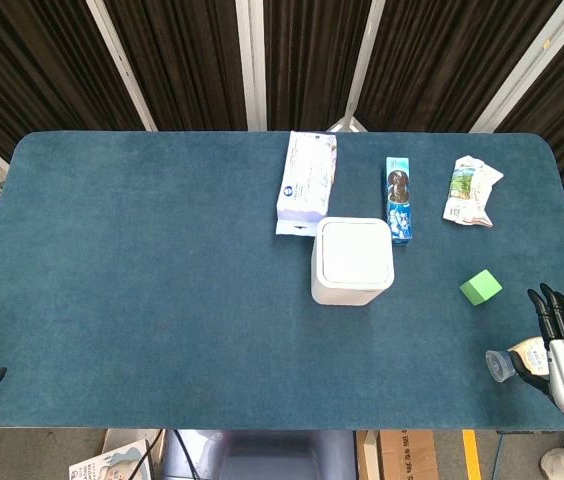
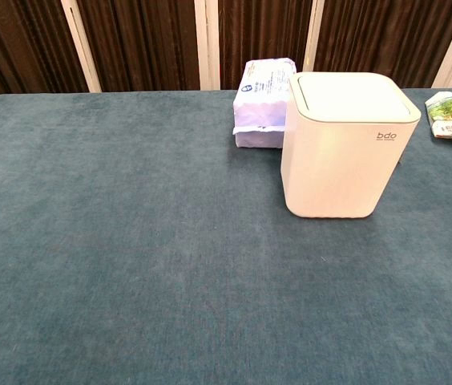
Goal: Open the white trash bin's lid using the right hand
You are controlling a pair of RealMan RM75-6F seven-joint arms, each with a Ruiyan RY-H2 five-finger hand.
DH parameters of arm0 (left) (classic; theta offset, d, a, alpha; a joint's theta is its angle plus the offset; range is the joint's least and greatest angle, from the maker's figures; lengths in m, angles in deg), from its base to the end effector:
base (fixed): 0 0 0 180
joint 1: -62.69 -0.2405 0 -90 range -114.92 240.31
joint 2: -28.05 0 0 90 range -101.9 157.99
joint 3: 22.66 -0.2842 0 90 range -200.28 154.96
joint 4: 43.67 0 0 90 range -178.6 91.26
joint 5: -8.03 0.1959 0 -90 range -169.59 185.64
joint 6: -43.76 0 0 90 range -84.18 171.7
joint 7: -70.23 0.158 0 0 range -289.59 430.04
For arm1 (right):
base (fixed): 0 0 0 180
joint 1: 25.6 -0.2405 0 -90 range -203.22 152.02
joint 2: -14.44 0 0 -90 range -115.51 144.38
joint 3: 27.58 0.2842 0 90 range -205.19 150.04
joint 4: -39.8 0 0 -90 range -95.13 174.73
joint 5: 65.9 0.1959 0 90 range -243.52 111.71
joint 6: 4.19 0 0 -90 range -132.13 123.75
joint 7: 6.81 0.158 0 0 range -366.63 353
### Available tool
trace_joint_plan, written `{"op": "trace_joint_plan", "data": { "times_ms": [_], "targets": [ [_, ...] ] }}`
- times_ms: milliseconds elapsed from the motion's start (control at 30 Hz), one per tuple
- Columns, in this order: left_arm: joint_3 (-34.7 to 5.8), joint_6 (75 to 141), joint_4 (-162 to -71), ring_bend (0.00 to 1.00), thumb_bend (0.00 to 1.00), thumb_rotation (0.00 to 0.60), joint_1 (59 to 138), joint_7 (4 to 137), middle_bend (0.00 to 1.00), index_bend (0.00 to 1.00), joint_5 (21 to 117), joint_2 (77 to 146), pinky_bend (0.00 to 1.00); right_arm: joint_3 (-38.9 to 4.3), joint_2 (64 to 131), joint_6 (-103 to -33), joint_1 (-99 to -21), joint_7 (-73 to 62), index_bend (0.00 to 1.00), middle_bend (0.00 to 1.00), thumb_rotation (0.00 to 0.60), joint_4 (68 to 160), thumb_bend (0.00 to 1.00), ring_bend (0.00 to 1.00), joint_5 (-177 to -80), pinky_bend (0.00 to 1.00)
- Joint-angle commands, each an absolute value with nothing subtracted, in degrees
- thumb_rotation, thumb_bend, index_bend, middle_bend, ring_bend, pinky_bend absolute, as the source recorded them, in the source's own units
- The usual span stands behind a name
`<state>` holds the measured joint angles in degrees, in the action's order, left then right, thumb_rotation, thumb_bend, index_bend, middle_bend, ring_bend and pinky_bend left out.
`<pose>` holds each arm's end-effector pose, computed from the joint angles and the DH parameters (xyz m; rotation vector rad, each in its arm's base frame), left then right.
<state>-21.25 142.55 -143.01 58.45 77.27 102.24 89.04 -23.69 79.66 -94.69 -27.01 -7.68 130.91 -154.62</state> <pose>-0.3047 0.1376 0.2161 -1.3014 -0.7460 -0.9467 -0.3304 -0.1790 0.1930 1.3331 -0.8234 0.9423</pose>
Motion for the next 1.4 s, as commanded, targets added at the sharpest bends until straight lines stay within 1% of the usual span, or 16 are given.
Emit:
{"op": "trace_joint_plan", "data": {
  "times_ms": [33,500,867,1000,1100,1300,1400],
  "targets": [
    [-21.3,142.5,-143.0,0.0,0.07,0.6,58.5,77.2,0.12,0.19,102.3,89.0,0.0,-23.7,79.6,-94.7,-27.0,-7.8,0.04,0.01,0.6,131.0,0.29,0.05,-154.6,0.04],
    [-21.3,142.3,-143.0,0.0,0.07,0.6,58.5,77.7,0.12,0.19,102.3,89.0,0.0,-23.9,79.5,-94.0,-27.1,-7.0,0.06,0.01,0.6,131.3,0.29,0.05,-154.5,0.04],
    [-21.0,143.6,-143.4,0.0,0.07,0.6,58.0,78.9,0.12,0.19,102.4,89.4,0.0,-25.2,78.5,-92.4,-27.7,-5.7,0.06,0.01,0.6,133.0,0.29,0.05,-156.1,0.04],
    [-20.7,144.1,-143.3,0.0,0.07,0.6,57.9,79.2,0.12,0.19,102.4,89.8,0.0,-25.9,77.1,-90.0,-29.0,-4.8,0.06,0.01,0.6,135.1,0.29,0.05,-157.6,0.04],
    [-20.6,143.9,-143.2,0.0,0.07,0.6,57.9,79.5,0.12,0.19,102.1,90.0,0.0,-25.5,75.3,-87.8,-30.8,-5.3,0.06,0.01,0.6,137.7,0.29,0.05,-158.1,0.04],
    [-20.5,143.9,-143.6,0.0,0.07,0.6,57.8,79.6,0.12,0.19,101.6,90.1,0.0,-23.1,71.6,-81.7,-35.5,-9.7,0.07,0.01,0.6,145.3,0.29,0.05,-156.6,0.04],
    [-20.3,143.8,-143.9,0.0,0.07,0.6,57.7,79.6,0.12,0.19,100.9,89.9,0.0,-21.1,69.7,-76.7,-38.9,-11.2,0.08,0.01,0.6,150.0,0.29,0.05,-153.2,0.04]
  ]
}}
